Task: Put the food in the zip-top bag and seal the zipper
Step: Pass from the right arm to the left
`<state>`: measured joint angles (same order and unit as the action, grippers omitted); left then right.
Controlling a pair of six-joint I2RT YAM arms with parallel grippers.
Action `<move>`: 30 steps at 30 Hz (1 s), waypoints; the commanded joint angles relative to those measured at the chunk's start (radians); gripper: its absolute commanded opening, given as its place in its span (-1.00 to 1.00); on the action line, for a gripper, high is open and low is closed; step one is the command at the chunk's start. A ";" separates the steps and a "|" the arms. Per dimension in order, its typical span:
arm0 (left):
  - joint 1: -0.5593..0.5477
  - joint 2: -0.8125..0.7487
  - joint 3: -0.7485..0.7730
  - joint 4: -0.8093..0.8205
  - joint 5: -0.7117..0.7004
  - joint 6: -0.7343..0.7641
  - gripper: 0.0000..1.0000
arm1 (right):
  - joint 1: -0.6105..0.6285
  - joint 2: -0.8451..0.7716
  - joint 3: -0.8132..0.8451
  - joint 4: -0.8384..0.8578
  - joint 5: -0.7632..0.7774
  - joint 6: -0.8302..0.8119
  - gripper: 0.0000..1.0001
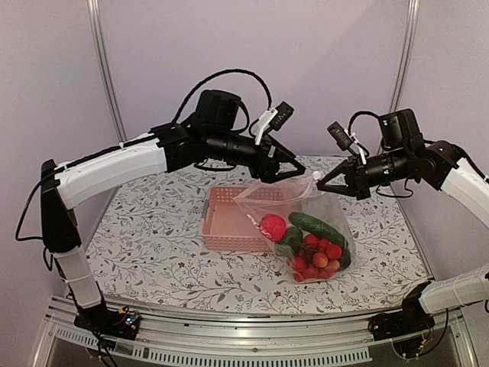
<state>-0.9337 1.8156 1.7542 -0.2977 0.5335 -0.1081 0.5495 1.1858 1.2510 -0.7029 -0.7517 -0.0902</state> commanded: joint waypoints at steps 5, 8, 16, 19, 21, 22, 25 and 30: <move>-0.006 0.028 -0.020 0.078 0.211 -0.040 0.63 | 0.005 0.009 0.078 -0.005 0.024 0.037 -1.00; -0.007 0.041 -0.020 0.090 0.222 -0.050 0.64 | 0.004 0.020 0.082 -0.008 0.027 0.046 -1.00; -0.015 0.088 0.003 0.056 0.179 -0.016 0.49 | 0.005 0.033 0.086 -0.010 0.036 0.062 -1.00; -0.020 0.101 0.012 0.026 0.157 0.002 0.29 | 0.005 0.037 0.088 -0.006 0.038 0.064 -1.00; -0.019 0.107 0.014 0.004 0.143 0.016 0.11 | 0.004 0.040 0.088 -0.005 0.043 0.068 -1.00; -0.019 0.107 0.014 -0.003 0.135 0.020 0.03 | 0.004 0.040 0.088 -0.004 0.043 0.068 -1.00; -0.018 0.103 0.014 -0.013 0.129 0.030 -0.24 | 0.004 0.039 0.083 -0.004 0.041 0.053 -0.85; -0.017 0.099 0.023 -0.022 0.135 0.053 -0.50 | 0.004 0.038 0.060 -0.006 0.009 0.015 -0.39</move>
<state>-0.9436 1.9133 1.7519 -0.2909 0.6720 -0.0845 0.5499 1.2243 1.3033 -0.7166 -0.7181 -0.0509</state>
